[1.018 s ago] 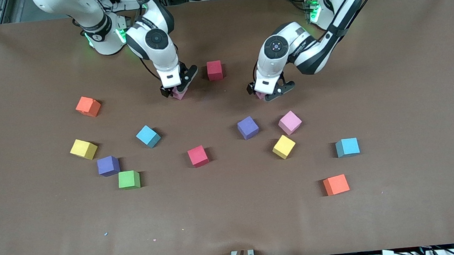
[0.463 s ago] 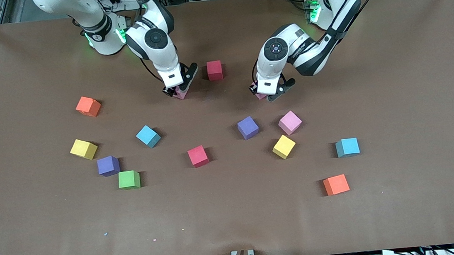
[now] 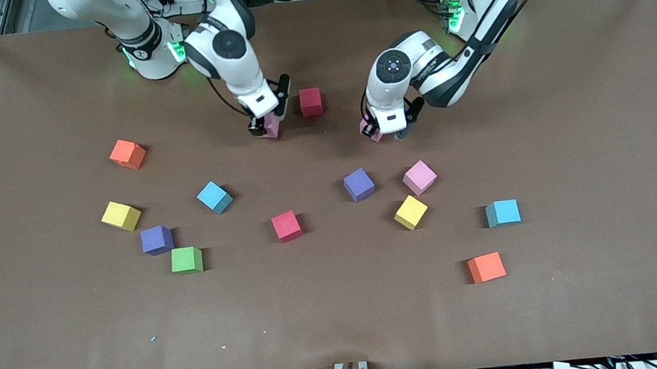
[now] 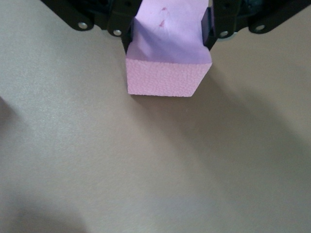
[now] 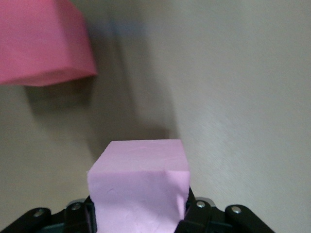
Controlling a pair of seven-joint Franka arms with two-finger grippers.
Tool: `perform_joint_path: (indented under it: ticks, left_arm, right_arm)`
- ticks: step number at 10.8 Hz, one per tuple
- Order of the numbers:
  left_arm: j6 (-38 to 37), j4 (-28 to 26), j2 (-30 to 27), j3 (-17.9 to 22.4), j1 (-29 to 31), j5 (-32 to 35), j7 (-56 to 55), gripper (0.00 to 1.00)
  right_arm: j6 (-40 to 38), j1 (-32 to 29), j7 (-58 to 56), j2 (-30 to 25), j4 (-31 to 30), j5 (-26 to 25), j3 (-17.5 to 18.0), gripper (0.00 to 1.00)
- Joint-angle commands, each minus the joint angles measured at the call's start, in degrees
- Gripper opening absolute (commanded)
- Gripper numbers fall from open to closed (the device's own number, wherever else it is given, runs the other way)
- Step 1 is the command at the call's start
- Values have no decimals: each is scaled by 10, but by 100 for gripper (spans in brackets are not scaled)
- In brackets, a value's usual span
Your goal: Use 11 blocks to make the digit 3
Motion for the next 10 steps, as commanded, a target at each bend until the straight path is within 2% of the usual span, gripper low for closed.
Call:
perform_joint_path:
  ticks: [1, 5, 10]
  left_arm:
    - [0, -6, -19, -24, -3, -5, -130, 0]
    - [-3, -11, -22, -61, -2, -5, -281, 0]
    - [2, -11, -12, -63, 8, -33, -364, 0]
  right_arm:
    - [0, 26, -12, -1, 1, 7, 0, 16]
    - [-5, 64, 20, 23, 25, 9, 0, 13]
    - [-6, 85, 54, 63, 63, 9, 0, 13]
